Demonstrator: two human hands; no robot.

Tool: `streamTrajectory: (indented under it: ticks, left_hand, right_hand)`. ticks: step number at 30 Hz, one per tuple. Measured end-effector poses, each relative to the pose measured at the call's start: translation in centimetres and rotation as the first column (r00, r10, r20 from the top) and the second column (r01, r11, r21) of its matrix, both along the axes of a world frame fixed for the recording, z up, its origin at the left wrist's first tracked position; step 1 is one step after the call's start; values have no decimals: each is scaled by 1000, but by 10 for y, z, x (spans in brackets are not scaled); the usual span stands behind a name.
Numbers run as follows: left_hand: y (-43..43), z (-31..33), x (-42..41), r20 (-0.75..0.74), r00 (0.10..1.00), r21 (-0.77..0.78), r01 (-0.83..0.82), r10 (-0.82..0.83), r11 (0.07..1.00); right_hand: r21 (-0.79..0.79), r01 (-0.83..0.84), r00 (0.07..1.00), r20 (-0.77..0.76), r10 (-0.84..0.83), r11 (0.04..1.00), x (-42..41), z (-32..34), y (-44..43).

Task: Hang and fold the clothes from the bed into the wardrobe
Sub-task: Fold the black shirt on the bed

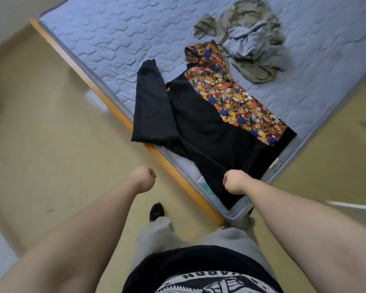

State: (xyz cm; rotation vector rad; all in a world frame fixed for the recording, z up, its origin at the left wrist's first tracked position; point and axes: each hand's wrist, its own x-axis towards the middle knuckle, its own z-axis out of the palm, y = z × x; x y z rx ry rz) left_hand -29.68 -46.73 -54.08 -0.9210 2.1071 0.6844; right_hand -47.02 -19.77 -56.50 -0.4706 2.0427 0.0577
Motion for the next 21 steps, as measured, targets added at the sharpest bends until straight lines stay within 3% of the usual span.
streamTrajectory:
  ticks: [5,10,16,21]
  left_hand:
    - [-48,-3,1,45,967,2,252,-252,968]
    - [-74,6,-17,123,860,8,498,-495,867]
    - [-76,0,-59,89,760,-57,650,-644,758]
    - [-66,-16,-107,11,664,-98,745,-747,660]
  right_hand:
    - [4,152,988,-22,-152,988,63,12,-26]
    - [23,313,949,-32,-312,950,105,23,-30]
    - [-17,509,859,-46,-509,861,108,15,-17]
    - [14,714,699,-73,-711,700,102,-17,-19]
